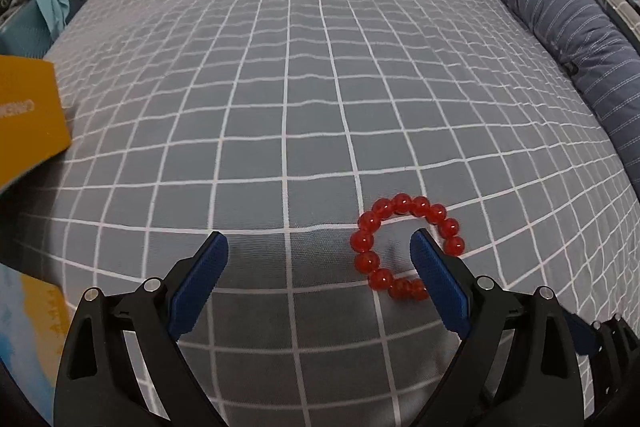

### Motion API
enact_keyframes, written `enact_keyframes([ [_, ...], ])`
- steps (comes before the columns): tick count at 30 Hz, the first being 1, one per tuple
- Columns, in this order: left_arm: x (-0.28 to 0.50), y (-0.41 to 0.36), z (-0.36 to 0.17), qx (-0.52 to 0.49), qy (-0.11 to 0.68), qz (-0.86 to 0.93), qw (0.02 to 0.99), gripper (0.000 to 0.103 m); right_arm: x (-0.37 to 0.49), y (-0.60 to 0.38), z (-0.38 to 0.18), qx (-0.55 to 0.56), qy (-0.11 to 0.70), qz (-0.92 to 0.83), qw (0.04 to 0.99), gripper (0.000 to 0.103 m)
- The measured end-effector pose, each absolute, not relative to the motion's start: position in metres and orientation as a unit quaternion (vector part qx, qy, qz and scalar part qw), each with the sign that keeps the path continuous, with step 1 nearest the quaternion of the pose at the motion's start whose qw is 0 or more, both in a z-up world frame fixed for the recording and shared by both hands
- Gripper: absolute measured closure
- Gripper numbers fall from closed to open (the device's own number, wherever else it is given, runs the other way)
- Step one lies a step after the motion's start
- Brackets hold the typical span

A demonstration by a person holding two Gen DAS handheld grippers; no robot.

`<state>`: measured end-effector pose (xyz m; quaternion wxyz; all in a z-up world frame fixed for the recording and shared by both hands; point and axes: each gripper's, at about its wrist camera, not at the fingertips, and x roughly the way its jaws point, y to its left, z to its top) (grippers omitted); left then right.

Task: Organize jewelry
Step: 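Grasp red bead bracelet with left tool while right tool grasps yellow bead cluster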

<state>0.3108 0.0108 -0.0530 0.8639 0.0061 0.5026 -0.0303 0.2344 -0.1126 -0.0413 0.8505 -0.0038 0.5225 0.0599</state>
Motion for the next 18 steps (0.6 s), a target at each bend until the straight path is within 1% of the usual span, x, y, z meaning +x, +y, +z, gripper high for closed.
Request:
enact_keyframes([
  [2,0.313,0.008,-0.060,0.015,0.507,-0.032,0.861,0.012,0.234,-0.109,-0.045,-0.009,0.526,0.061,0.848,0.035],
  [4,0.315,0.006,-0.066,0.029,0.509,-0.028,0.860,0.013,0.234,-0.107,-0.049,-0.013,0.532,0.061,0.844,0.039],
  [5,0.315,0.006,-0.068,0.029,0.510,-0.028,0.859,0.014,0.235,-0.106,-0.050,-0.013,0.536,0.062,0.842,0.043],
  [6,0.316,0.006,-0.071,0.023,0.513,-0.031,0.858,0.015,0.235,-0.106,-0.052,-0.011,0.539,0.063,0.840,0.047],
  [10,0.317,0.001,-0.076,0.030,0.514,-0.025,0.857,0.021,0.236,-0.107,-0.055,-0.003,0.547,0.060,0.835,0.054],
  [11,0.317,0.000,-0.076,0.029,0.514,-0.025,0.857,0.024,0.235,-0.108,-0.056,-0.002,0.547,0.059,0.835,0.058],
  [14,0.317,0.001,-0.074,0.023,0.515,-0.024,0.856,0.041,0.235,-0.108,-0.058,0.000,0.551,0.060,0.832,0.066],
  [16,0.315,-0.003,-0.073,0.022,0.518,-0.030,0.854,0.057,0.235,-0.107,-0.058,0.000,0.554,0.060,0.830,0.071],
  [17,0.315,-0.004,-0.072,0.022,0.519,-0.034,0.854,0.074,0.235,-0.107,-0.059,0.000,0.558,0.060,0.828,0.084],
  [18,0.313,-0.005,-0.071,0.021,0.523,-0.039,0.851,0.090,0.235,-0.106,-0.060,0.001,0.562,0.059,0.825,0.094],
])
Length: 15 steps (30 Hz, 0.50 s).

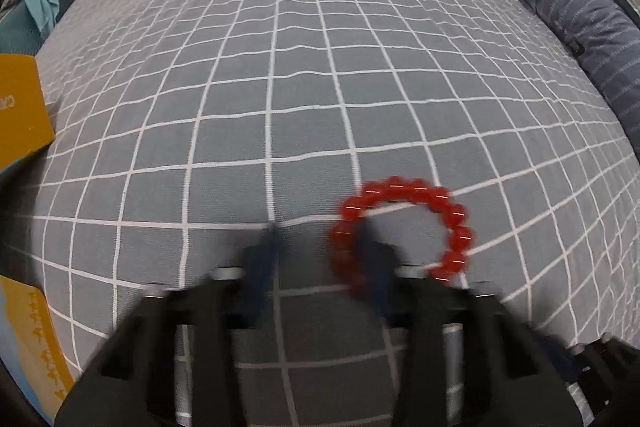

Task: Organize jewelry
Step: 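Grasp red bead bracelet with left tool while right tool grasps yellow bead cluster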

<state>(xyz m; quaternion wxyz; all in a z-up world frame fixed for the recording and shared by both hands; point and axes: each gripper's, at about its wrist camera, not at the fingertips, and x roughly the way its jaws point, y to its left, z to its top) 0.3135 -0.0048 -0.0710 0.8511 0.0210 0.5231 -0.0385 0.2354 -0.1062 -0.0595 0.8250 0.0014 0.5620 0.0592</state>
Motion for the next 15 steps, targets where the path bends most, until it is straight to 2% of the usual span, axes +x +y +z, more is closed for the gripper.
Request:
enact_keyframes([
  [15,0.304,0.004,-0.057,0.003,0.528,-0.038,0.848,0.090,0.232,-0.115,-0.050,0.008,0.550,0.042,0.834,0.094],
])
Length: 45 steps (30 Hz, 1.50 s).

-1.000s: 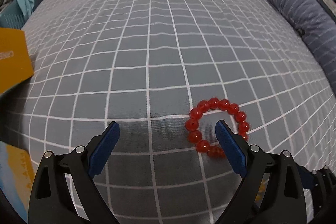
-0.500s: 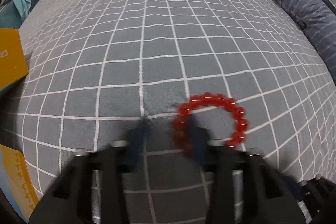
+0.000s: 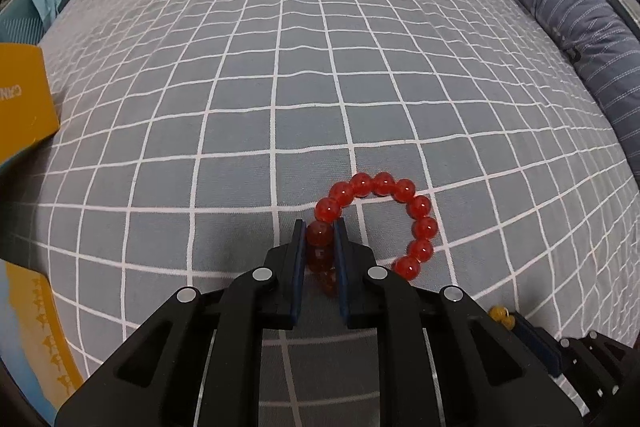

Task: Organize jewelry
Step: 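Grasp red bead bracelet with left tool while right tool grasps yellow bead cluster, then lift both held items and carry them over the white box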

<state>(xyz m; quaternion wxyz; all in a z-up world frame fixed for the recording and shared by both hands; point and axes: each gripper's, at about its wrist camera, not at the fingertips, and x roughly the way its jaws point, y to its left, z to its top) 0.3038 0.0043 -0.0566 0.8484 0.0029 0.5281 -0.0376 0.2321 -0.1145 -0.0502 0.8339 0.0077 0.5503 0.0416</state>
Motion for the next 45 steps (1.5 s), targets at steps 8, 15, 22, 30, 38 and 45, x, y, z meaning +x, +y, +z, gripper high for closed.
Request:
enact_keyframes([
  [8,0.292,0.009,-0.039,-0.017,0.524,-0.045,0.850,0.090,0.227,-0.123,-0.037,0.014,0.526,0.029,0.850,0.094],
  [15,0.270,0.017,-0.015,-0.030,0.512,-0.041,0.857,0.090,0.221,-0.129,-0.020,0.010,0.494,0.022,0.869,0.094],
  [22,0.242,0.027,0.008,-0.023,0.494,-0.036,0.868,0.090,0.212,-0.137,-0.001,0.011,0.468,0.021,0.883,0.094],
  [30,0.205,0.041,0.029,-0.016,0.472,-0.027,0.881,0.090,0.198,-0.144,0.011,0.017,0.452,0.020,0.891,0.094],
  [38,0.171,0.063,0.050,-0.039,0.451,-0.024,0.891,0.090,0.185,-0.135,0.023,0.013,0.439,0.023,0.898,0.094],
  [45,0.144,0.081,0.081,-0.040,0.424,-0.002,0.905,0.090,0.163,-0.124,0.051,0.015,0.416,0.042,0.908,0.094],
])
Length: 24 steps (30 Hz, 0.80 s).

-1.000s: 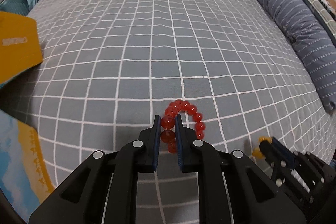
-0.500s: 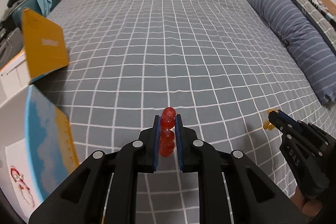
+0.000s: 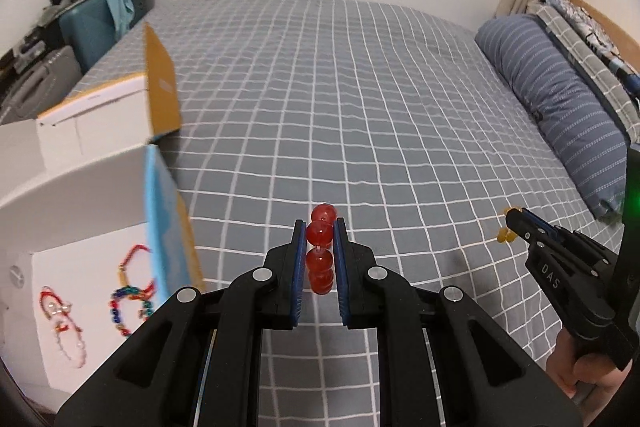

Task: Organize jewelry
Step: 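Lift both held items and carry them over the white box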

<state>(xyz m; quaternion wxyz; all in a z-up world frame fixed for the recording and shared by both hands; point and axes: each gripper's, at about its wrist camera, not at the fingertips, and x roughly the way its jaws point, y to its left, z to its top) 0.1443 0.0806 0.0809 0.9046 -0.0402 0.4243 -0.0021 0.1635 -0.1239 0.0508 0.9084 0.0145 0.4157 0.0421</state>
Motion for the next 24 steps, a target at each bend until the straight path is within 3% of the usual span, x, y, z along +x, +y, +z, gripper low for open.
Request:
enact_keyframes([
  [24,0.063,0.209,0.135,-0.081,0.377,0.089,0.918,0.090,0.125,0.040,0.100,-0.044,0.380,0.142,0.913,0.094],
])
